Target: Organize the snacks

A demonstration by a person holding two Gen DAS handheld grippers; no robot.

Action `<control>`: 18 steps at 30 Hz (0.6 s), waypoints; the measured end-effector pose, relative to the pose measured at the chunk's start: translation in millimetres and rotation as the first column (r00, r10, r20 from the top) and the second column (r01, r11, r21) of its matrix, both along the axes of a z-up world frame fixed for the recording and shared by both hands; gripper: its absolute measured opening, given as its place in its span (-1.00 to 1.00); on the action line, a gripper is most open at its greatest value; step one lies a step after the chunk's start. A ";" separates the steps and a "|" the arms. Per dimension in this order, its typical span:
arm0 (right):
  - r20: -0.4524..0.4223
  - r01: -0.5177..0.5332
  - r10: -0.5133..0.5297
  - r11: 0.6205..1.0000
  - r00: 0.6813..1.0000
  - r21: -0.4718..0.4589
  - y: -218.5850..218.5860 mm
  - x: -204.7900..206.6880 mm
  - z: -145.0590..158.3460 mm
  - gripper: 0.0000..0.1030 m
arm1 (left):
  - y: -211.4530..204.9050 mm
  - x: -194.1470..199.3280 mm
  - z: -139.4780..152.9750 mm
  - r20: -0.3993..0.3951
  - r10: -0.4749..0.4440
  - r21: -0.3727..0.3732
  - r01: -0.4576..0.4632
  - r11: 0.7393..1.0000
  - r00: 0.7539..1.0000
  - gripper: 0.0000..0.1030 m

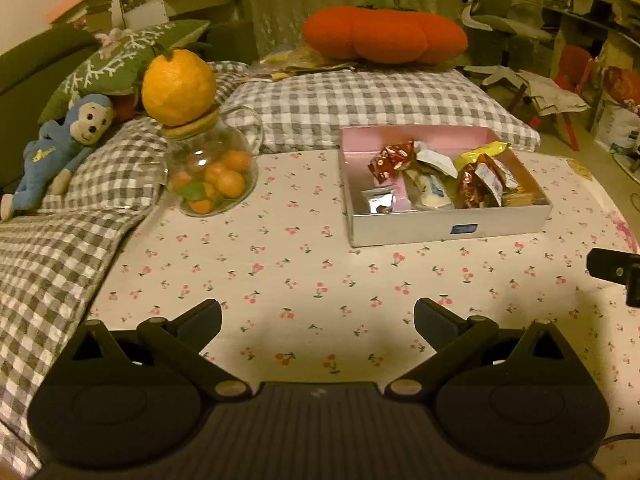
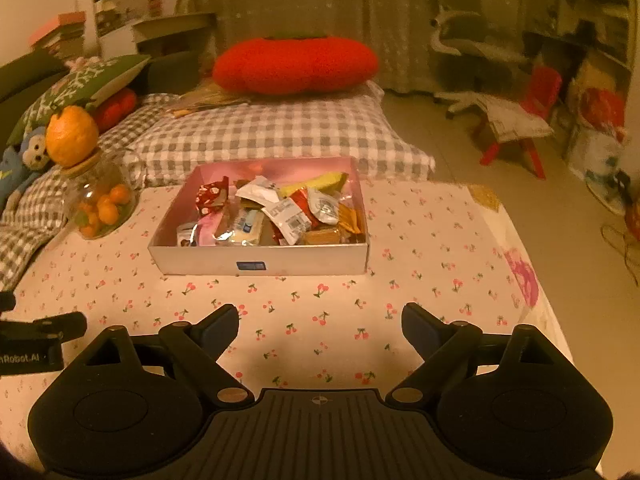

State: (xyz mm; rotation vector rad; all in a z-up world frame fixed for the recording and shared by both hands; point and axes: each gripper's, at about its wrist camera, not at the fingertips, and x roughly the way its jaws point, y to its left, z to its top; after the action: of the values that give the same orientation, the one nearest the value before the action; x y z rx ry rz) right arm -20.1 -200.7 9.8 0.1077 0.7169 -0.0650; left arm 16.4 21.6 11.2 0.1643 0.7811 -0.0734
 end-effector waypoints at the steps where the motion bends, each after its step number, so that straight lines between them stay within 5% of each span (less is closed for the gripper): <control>1: -0.003 0.004 -0.004 1.000 1.000 0.006 -0.5 -0.2 0.5 0.76 | 0.5 -0.6 -0.6 0.001 0.003 0.004 -0.003 1.000 1.000 0.99; 18: 0.042 -0.046 0.051 0.993 0.998 -0.106 26.5 -13.3 14.9 0.86 | -3.5 -13.7 -5.3 -0.068 0.082 0.002 -0.082 0.997 0.994 0.99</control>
State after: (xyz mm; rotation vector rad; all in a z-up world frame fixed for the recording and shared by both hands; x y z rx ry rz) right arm -33.4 -174.2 24.6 -0.0087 0.6698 -0.0532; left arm 2.7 18.1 6.0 0.1293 0.8545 -0.0011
